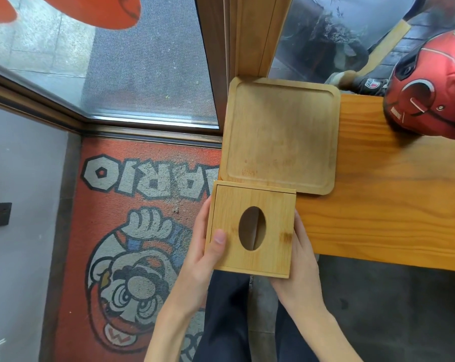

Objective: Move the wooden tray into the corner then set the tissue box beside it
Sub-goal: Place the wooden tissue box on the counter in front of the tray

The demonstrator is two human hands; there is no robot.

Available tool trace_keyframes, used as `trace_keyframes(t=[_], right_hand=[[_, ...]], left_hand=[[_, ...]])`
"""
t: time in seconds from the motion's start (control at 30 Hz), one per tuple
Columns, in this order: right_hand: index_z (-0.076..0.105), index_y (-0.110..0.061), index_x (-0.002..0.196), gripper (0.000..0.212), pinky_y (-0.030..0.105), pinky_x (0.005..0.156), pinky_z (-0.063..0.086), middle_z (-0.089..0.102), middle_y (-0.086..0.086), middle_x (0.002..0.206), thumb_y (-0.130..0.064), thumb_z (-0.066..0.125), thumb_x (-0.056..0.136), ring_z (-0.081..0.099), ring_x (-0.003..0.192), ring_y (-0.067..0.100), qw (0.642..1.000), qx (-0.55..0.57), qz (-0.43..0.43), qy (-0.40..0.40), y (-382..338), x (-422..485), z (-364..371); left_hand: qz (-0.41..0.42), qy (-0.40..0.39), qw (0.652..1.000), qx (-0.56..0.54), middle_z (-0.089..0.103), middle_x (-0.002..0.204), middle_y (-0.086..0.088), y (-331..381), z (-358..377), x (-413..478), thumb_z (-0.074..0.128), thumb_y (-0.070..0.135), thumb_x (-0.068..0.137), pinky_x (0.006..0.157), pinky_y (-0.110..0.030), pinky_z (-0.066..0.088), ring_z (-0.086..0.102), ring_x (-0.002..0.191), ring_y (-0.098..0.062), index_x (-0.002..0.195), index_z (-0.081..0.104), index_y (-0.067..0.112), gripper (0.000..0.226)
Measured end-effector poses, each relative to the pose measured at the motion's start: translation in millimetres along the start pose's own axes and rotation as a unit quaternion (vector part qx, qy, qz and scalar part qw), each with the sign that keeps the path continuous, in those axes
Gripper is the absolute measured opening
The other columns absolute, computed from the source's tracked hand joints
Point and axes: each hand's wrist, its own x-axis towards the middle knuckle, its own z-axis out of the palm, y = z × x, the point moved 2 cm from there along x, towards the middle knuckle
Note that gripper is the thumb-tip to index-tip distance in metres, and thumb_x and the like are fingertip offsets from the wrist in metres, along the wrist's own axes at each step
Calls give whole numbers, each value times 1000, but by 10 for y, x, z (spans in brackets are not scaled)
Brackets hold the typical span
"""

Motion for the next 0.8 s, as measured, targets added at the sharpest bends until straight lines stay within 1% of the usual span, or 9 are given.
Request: trace_keyframes(t=[0.1, 0.17, 0.27, 0.33, 0.4, 0.5, 0.6, 0.67, 0.8], right_hand=[[39, -6, 151, 83, 44, 114, 40, 37, -1, 160, -51, 61, 86, 10, 154, 8, 1000, -10, -2, 4, 39, -17, 55], [40, -6, 150, 81, 43, 115, 39, 41, 0, 158, -52, 59, 86, 12, 154, 10, 1000, -8, 0, 0, 55, -15, 64], [39, -8, 151, 82, 35, 115, 35, 40, -1, 159, -56, 51, 86, 11, 154, 9, 1000, -5, 5, -2, 45, -21, 61], [37, -9, 152, 84, 32, 115, 34, 38, -2, 159, -57, 51, 85, 8, 154, 7, 1000, -7, 6, -8, 30, -24, 52], [36, -10, 153, 85, 32, 117, 34, 37, -2, 160, -60, 49, 85, 6, 154, 6, 1000, -12, 3, -14, 15, -20, 40], [33, -14, 154, 87, 37, 119, 34, 34, -7, 162, -66, 45, 85, 1, 154, 4, 999, -17, 3, -36, -2, -3, 9], [34, -13, 154, 88, 40, 116, 37, 32, -7, 163, -60, 60, 85, 3, 154, 4, 999, -15, -2, -41, 3, 8, -20], [36, -10, 153, 87, 43, 114, 40, 32, -5, 163, -56, 65, 84, 5, 154, 5, 999, -6, -3, -38, 0, 0, -18], [36, -10, 152, 89, 42, 113, 41, 30, -4, 163, -62, 56, 82, 6, 154, 3, 1000, 4, 7, -22, -23, -10, -25]], left_hand=[[2, -1, 1000, -4, 42, 151, 29, 21, -4, 2, 55, 78, 74, 95, 1, 37, 41, 135, 15, 156, 22, 34, 98], [0, -1, 1000, -9, 44, 149, 30, 39, 5, 5, 55, 78, 73, 94, 2, 37, 43, 133, 15, 156, 23, 33, 99], [4, 7, 1000, -12, 44, 152, 24, 32, 18, 7, 56, 79, 73, 94, 1, 38, 43, 135, 12, 156, 24, 33, 101], [10, 14, 1000, -13, 45, 153, 20, 12, 21, 9, 56, 76, 76, 98, -2, 38, 43, 137, 7, 156, 26, 32, 96], [17, 20, 1000, -10, 45, 154, 15, -17, 28, 18, 56, 68, 82, 103, -6, 38, 43, 140, 1, 155, 28, 31, 87], [23, 26, 999, -14, 47, 153, 13, -47, 31, 23, 55, 55, 88, 103, -7, 39, 44, 139, 1, 154, 30, 29, 75], [31, 27, 999, -11, 47, 153, 15, -67, 28, 18, 47, 38, 94, 105, -9, 39, 43, 140, 1, 155, 30, 29, 63], [32, 25, 999, -10, 48, 152, 18, -70, 18, 20, 46, 35, 94, 101, -5, 39, 44, 138, 4, 154, 31, 30, 63], [30, 18, 999, -2, 49, 151, 15, -68, 4, 28, 47, 35, 94, 103, -7, 38, 45, 138, 1, 154, 33, 29, 62]])
